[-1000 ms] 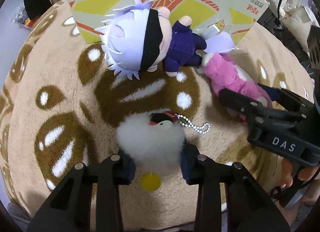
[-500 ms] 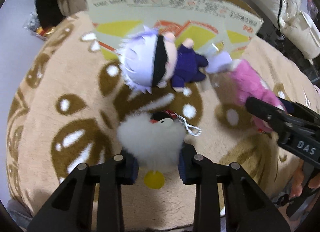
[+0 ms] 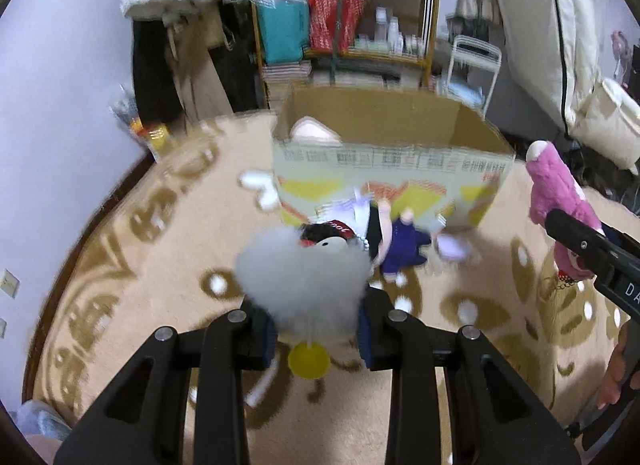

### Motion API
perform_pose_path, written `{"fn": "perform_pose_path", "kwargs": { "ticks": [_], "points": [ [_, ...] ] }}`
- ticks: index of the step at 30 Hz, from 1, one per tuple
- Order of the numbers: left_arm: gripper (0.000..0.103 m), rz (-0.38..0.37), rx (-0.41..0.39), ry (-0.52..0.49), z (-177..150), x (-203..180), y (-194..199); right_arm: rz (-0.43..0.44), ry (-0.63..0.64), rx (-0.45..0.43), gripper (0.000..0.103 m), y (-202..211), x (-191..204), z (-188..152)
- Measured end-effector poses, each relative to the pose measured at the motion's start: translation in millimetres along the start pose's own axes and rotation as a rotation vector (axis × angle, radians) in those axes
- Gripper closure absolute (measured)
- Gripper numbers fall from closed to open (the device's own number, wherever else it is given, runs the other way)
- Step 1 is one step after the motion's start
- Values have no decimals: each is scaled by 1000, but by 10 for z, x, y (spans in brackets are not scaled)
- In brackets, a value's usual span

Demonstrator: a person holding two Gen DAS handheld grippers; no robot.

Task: Organize soft objects
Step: 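Lift the bird keychain and pink bear over the box and open both grippers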

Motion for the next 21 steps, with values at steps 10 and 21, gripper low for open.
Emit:
{"fn": "perform_pose_path", "kwargs": {
  "ticks": [10,21],
  "points": [
    [73,51,-244,-12,203,50,657,24,50,-191,31,547,164,291],
    [73,14,-361,-25,549,56,1058,72,83,-288,31,843,288,589]
  ]
}}
Point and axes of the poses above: each gripper's, at about its wrist camera, not at the fingertips, and y roughly against the way its jaws point, x to its left, z to its top, the point moved 10 cm from there along -y, roughly the way its jaws point, and after that the axes turned 14 degrees about x, right-handed, at the moved point
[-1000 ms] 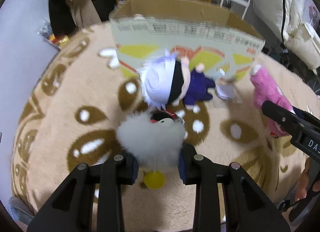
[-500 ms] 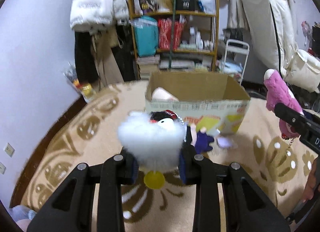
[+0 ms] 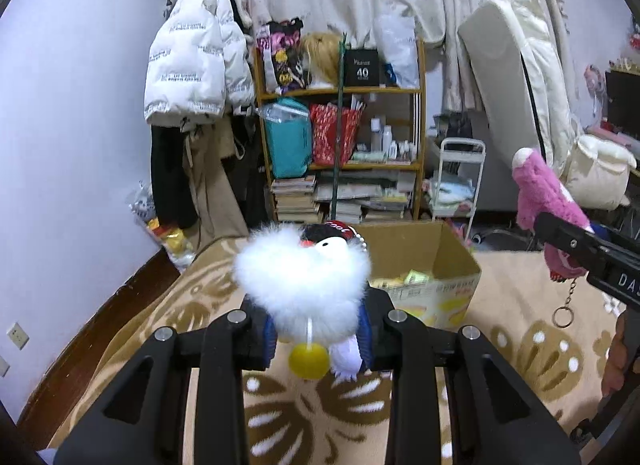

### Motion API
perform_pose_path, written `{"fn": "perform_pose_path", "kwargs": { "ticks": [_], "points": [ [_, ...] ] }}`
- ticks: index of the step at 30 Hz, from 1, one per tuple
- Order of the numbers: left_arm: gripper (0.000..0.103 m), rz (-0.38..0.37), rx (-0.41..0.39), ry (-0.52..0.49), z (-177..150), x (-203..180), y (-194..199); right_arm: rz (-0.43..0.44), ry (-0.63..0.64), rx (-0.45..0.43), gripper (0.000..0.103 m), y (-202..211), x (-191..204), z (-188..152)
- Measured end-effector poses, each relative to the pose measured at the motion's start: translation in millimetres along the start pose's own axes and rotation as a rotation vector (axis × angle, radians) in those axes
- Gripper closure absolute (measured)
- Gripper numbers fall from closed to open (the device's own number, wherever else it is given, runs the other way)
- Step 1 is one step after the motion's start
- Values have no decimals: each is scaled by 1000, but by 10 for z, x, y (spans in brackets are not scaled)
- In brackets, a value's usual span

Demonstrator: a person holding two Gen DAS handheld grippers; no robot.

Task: Organize soft objects
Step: 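Lift the bird keychain and pink bear over the box and open both grippers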

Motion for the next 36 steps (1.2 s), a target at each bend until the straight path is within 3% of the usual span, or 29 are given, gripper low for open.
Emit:
{"fn": "perform_pose_path", "kwargs": {
  "ticks": [9,17,23,36],
  "points": [
    [73,8,-93,-27,498,21,119,-1,47,-50,31,4,87,442],
    [73,10,-136,-43,840,-11,-8,5,68,-71,31,-151,100,734],
    [73,-3,-130,-42,901,-57,-205,13,58,-65,30,-322,80,766],
    [73,-10,-49,-23,695,-86,-777,29,29,6,30,-765,-83,554]
  ]
}}
Point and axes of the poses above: each gripper's, at about its wrist camera, not at the fingertips, and y roughly against the way its jaws point, x to its left, z to its top, the point moved 10 cm from there along -y, roughly the way its jaws point, and after that the axes turned 14 degrees about x, right-handed, at the moved point
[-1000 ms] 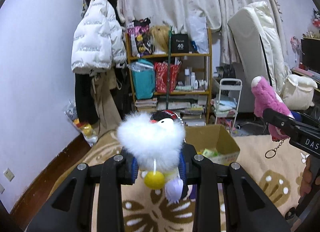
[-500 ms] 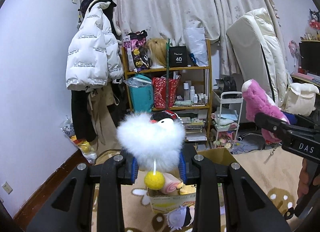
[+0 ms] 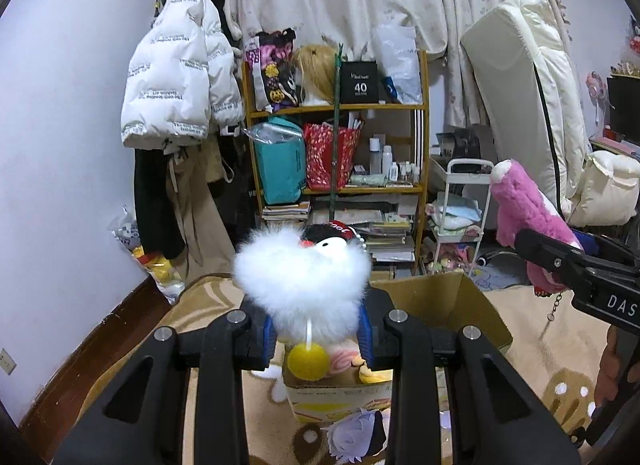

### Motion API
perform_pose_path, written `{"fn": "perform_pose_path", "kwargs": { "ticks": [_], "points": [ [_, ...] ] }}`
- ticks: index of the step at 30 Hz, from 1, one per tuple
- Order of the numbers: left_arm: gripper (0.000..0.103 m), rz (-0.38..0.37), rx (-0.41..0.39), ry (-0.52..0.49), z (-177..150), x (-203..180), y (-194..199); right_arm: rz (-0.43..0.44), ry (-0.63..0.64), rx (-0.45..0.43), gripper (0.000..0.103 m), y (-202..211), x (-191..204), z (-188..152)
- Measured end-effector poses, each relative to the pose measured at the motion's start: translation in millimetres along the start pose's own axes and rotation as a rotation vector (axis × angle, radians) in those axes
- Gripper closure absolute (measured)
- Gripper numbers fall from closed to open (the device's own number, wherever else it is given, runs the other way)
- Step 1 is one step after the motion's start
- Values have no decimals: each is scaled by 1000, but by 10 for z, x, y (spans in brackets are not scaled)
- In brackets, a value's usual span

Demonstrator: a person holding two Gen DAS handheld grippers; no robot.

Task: Organize soft objects
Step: 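Lift the bird keychain and pink bear over the box and open both grippers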

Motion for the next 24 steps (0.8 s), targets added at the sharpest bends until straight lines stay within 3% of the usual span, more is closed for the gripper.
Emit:
{"fn": "perform_pose_path", "kwargs": {
  "ticks": [24],
  "points": [
    [71,-28,182,-61,-441,-257,-899,14,-19,146,26,-806,-162,-381]
  ]
}}
Point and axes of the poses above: each gripper's, at about its wrist camera, not at the fingertips, and y roughly against the way its jaws point, x to its left, z to its top, the point moved 10 cm from there along -y, roughly the way its jaws point, and after that the axes turned 14 degrees about x, right-handed, at the moved point
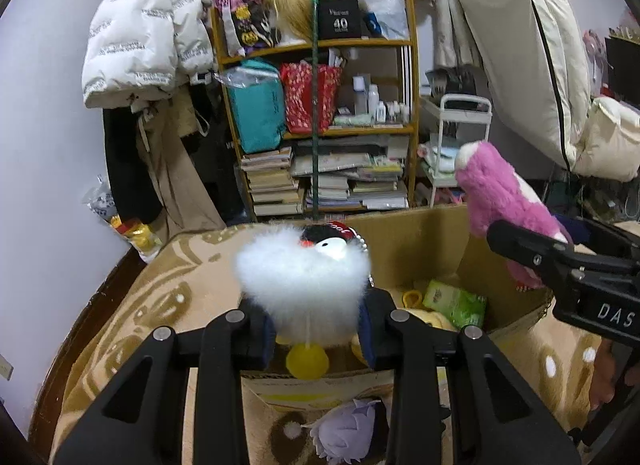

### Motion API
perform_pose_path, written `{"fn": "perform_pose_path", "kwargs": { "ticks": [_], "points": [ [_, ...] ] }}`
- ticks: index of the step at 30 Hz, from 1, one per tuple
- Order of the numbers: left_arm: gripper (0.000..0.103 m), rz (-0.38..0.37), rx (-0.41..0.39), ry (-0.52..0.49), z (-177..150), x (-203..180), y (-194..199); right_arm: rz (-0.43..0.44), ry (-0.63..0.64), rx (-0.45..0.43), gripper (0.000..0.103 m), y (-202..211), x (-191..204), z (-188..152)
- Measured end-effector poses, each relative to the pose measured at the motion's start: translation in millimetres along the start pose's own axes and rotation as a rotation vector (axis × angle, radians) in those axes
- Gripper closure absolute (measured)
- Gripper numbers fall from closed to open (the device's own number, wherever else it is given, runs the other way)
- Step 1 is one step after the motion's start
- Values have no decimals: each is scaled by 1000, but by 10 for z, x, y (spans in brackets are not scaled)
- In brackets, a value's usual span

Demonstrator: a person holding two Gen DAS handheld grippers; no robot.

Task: Organize soft objects
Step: 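Lift the bird keychain and pink bear over the box and open both grippers, then grasp the white-haired doll with the left gripper while the right gripper reaches the clear bag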

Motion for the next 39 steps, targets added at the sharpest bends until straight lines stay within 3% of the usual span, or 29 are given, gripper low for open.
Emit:
{"fn": "perform_pose_path", "kwargs": {
  "ticks": [13,15,17,21,25,28,33,39],
  "points": [
    [69,-11,72,16,-130,-11,-174,13,-50,67,25,-137,-83,-101],
    [62,-11,76,17,-132,-5,-180,12,-51,70,25,-141,-81,-110],
    [46,2,69,17,-119,10,-167,11,-51,75,24,-149,-77,-110],
    [41,18,70,13,-126,14,-174,11,-56,80,14,-166,-79,-110],
    [36,23,86,24,-156,46,-188,18,-62,76,13,-146,-93,-98],
    [28,30,92,37,-173,88,-173,18,-73,75,9,-111,-113,-92],
    [24,40,86,56,-184,139,-76,22,-90,67,1,6,-122,-108],
    [14,44,77,74,-237,200,106,24,-101,52,0,205,-73,-133]
  ]
}}
Point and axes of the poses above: each gripper's, at about its wrist camera, not at the fingertips, and y roughly against the way its jaws point, x to its left, z to its top, the point moved 10 cm from there along -y, roughly the way its jaws point, and after that the axes turned 14 degrees about x, right-handed, at the moved point
